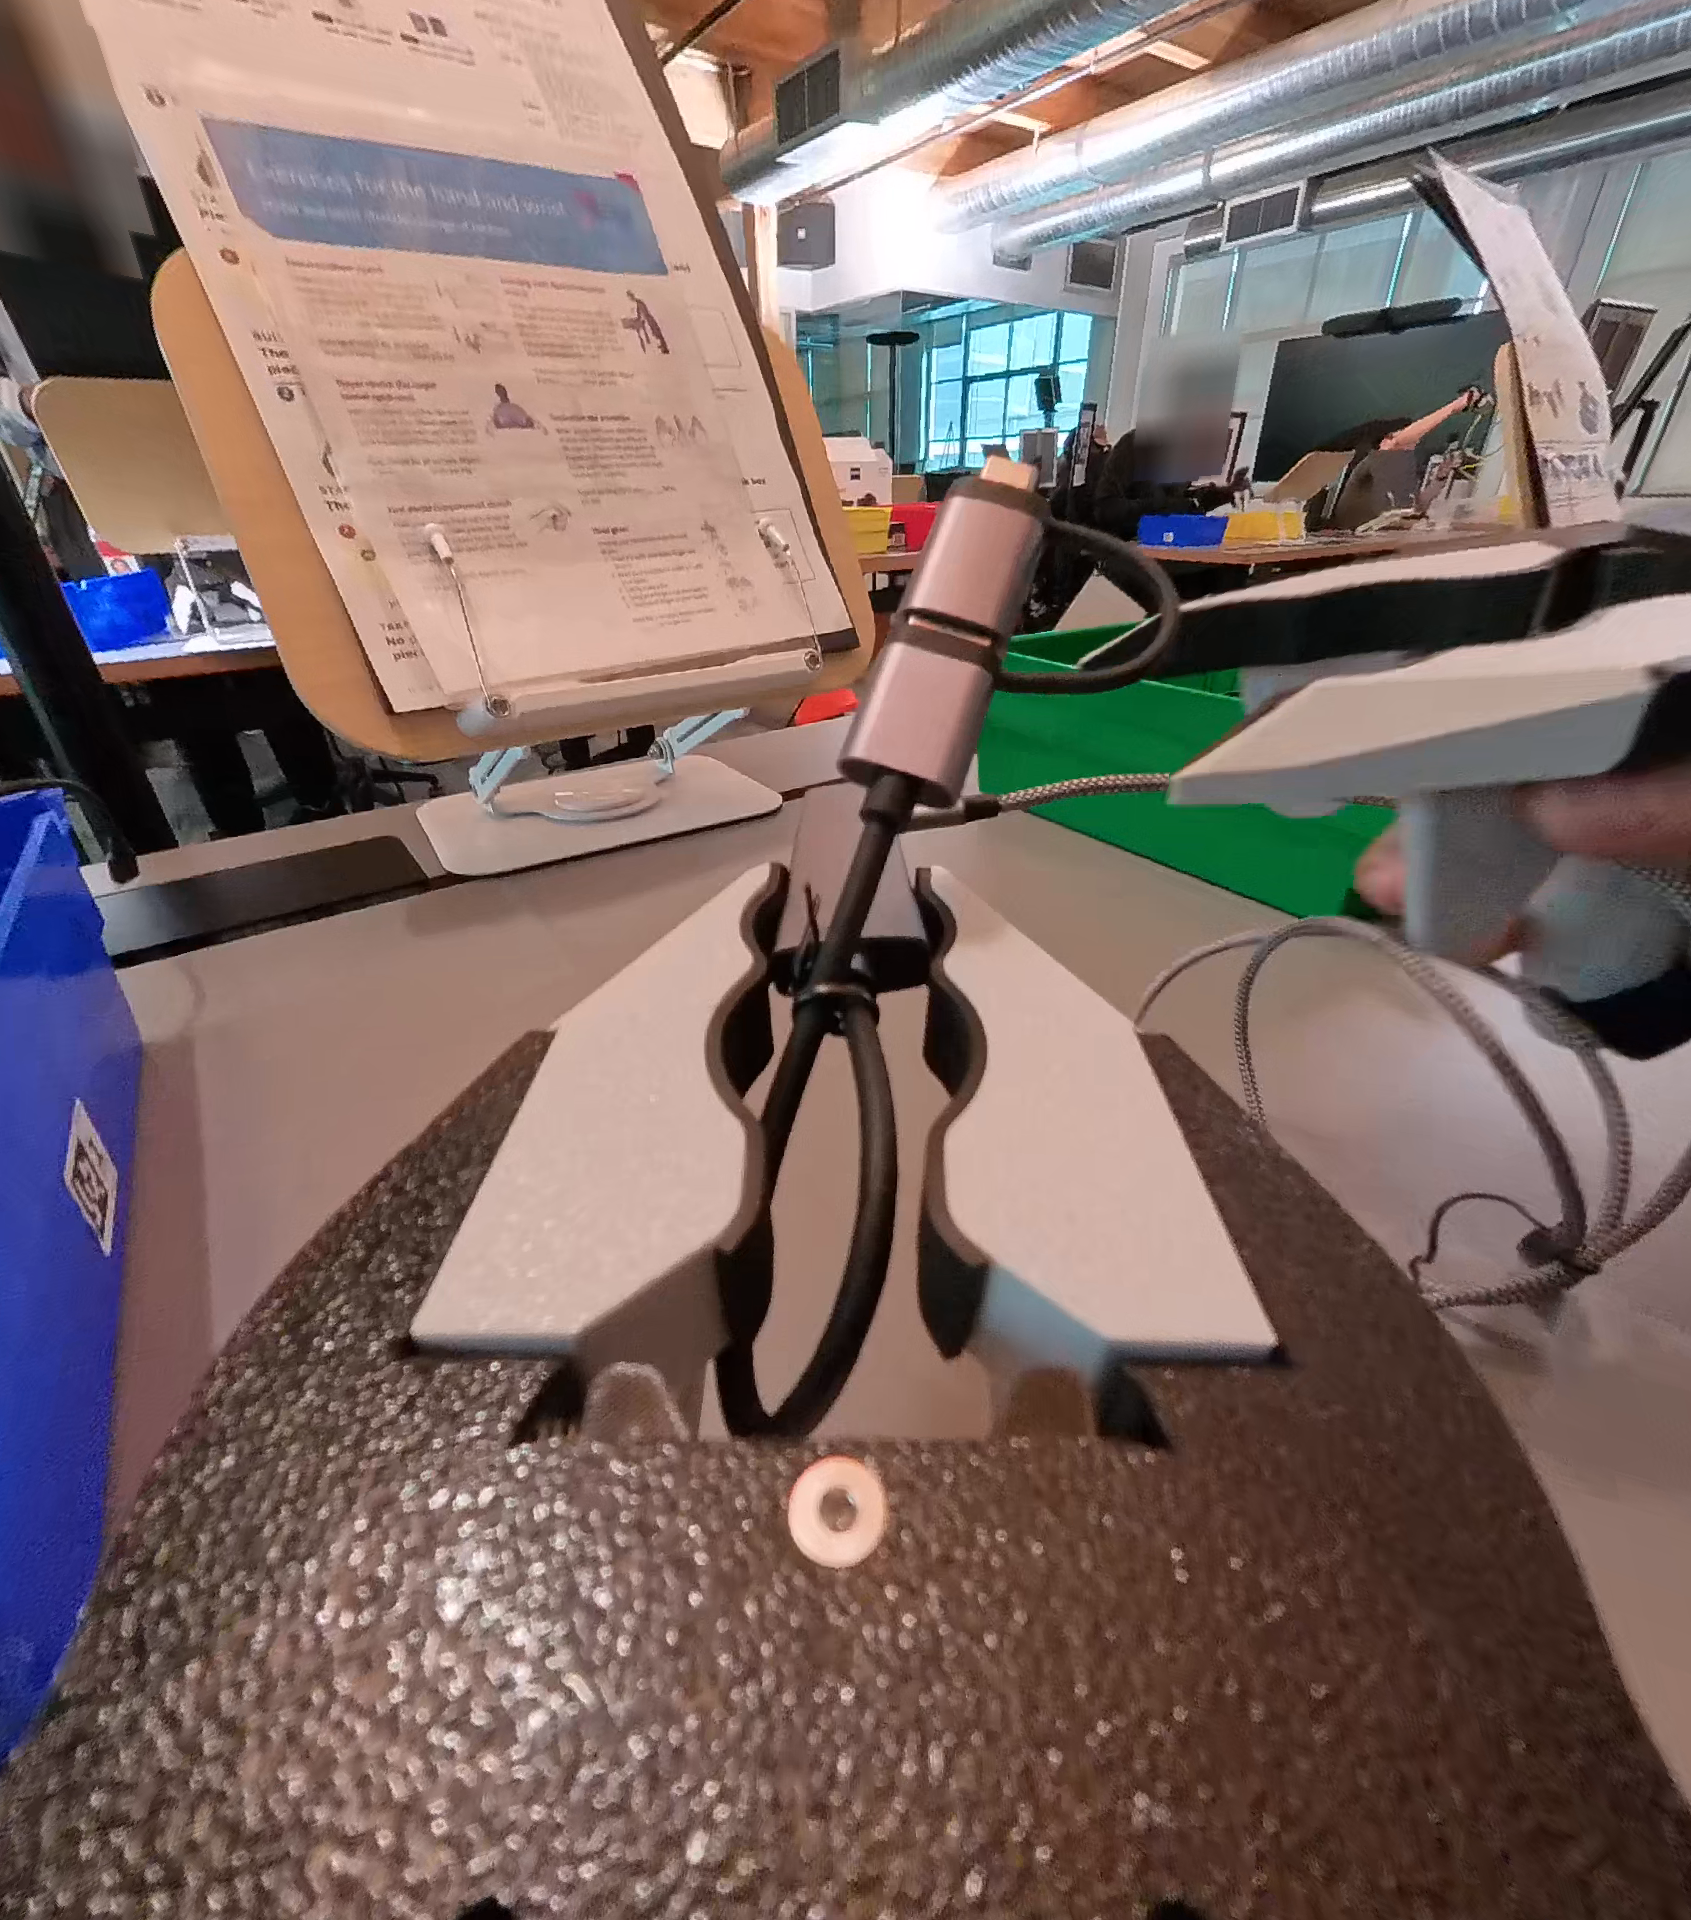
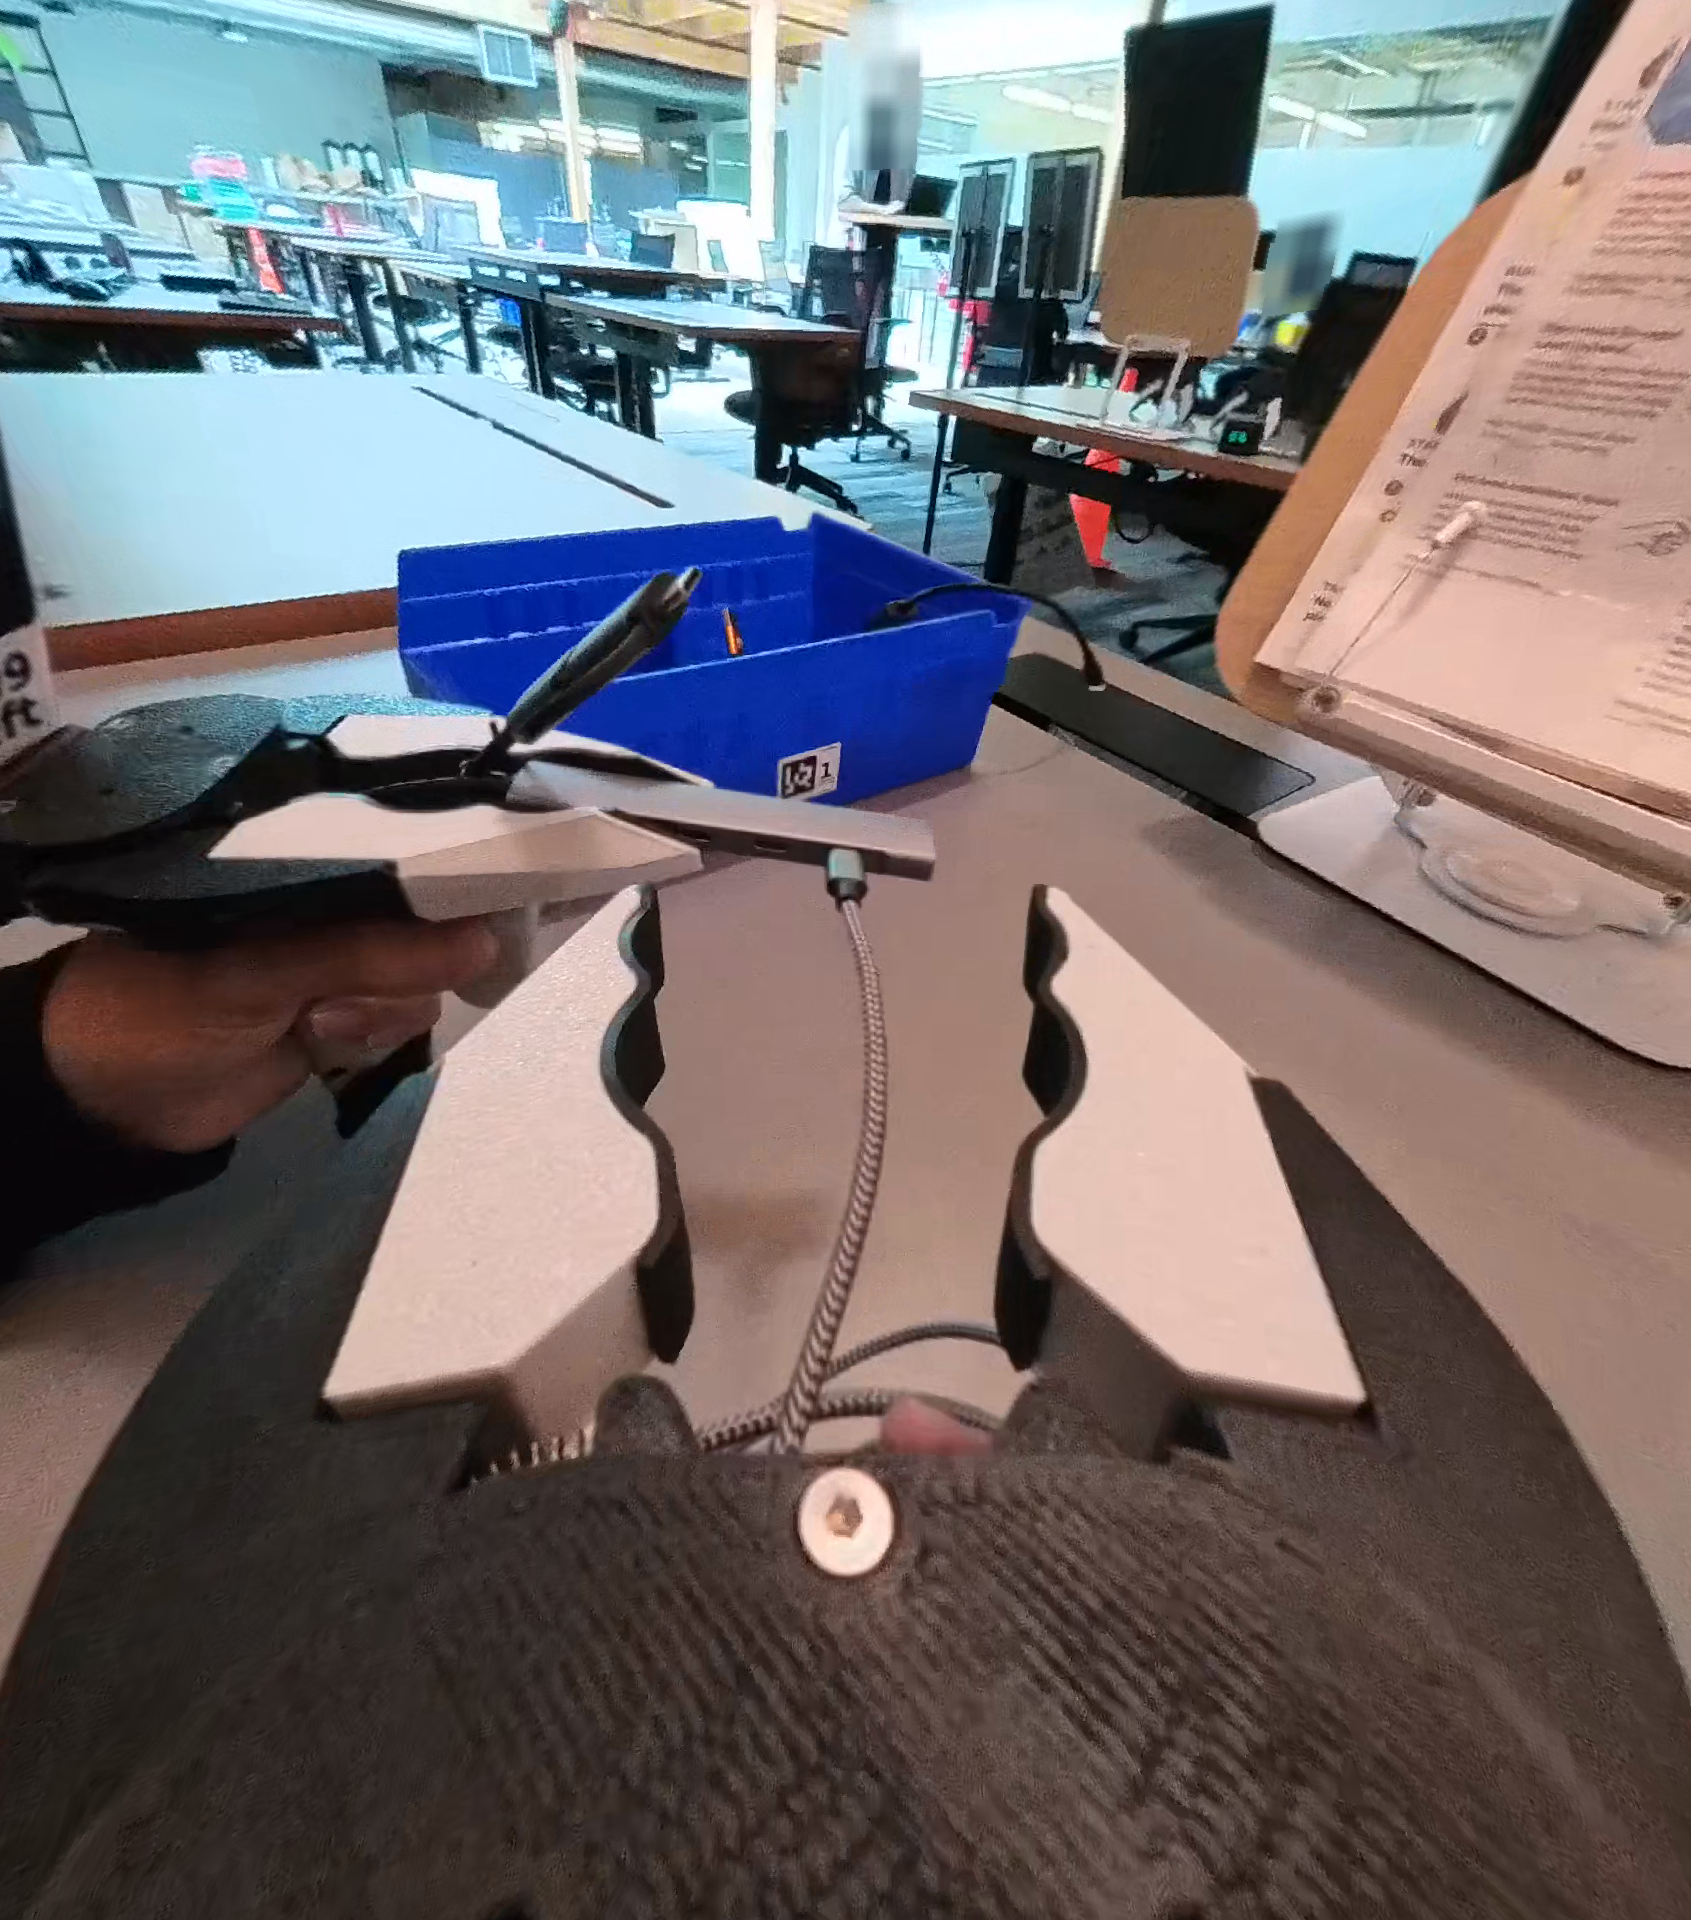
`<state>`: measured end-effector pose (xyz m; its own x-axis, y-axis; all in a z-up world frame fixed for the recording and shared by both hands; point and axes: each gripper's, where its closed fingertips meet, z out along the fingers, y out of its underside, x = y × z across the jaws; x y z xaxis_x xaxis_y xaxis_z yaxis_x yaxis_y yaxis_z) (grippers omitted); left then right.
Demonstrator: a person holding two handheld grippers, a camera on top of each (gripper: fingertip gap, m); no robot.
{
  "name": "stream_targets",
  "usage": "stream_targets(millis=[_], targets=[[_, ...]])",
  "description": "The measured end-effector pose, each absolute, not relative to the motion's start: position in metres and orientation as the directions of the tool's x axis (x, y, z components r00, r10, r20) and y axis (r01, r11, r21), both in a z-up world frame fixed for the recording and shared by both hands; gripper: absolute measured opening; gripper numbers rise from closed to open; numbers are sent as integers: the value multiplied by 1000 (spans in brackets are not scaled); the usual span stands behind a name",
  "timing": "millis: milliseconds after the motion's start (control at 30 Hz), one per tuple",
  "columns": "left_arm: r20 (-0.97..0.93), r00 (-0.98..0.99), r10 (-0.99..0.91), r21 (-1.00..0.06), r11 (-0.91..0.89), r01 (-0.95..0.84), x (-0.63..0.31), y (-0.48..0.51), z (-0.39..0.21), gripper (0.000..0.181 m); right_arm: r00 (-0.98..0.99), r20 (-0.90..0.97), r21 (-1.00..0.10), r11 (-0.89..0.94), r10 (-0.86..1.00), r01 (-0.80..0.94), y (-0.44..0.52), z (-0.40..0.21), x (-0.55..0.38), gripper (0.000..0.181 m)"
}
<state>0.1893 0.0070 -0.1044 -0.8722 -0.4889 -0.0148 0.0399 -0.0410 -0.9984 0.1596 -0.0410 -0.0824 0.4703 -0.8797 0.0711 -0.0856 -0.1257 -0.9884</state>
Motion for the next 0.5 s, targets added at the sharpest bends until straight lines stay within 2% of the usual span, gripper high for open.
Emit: stream_targets(millis=[33, 133, 267, 333, 500], targets=[[-15, -874, -485, -998, -49, 44, 189, 7, -104, 22, 458, 74, -986, -134, -886, -99, -40, -87, 166, 67], [-8, -879, -477, -995, -87, 56, 186, 6, -102, 22, 444, 75, -985, -136, -893, -106, -37, -96, 177, 43], [-26, -891, -454, -990, -110, 84, 182, 5, -100, 22, 455, 16, -994, -61, -890, -85, -32, -98, 179, 28], [-32, -898, -438, -989, -118, 93, 179, 4, -99, 22, 447, 8, -996, -45, -895, -72, -31, -98, 180, 15], [-47, -905, -422, -987, -122, 108, 175, 1, -99, 22, 420, 26, -999, -35, -907, -14, -33, -93, 181, 12]])
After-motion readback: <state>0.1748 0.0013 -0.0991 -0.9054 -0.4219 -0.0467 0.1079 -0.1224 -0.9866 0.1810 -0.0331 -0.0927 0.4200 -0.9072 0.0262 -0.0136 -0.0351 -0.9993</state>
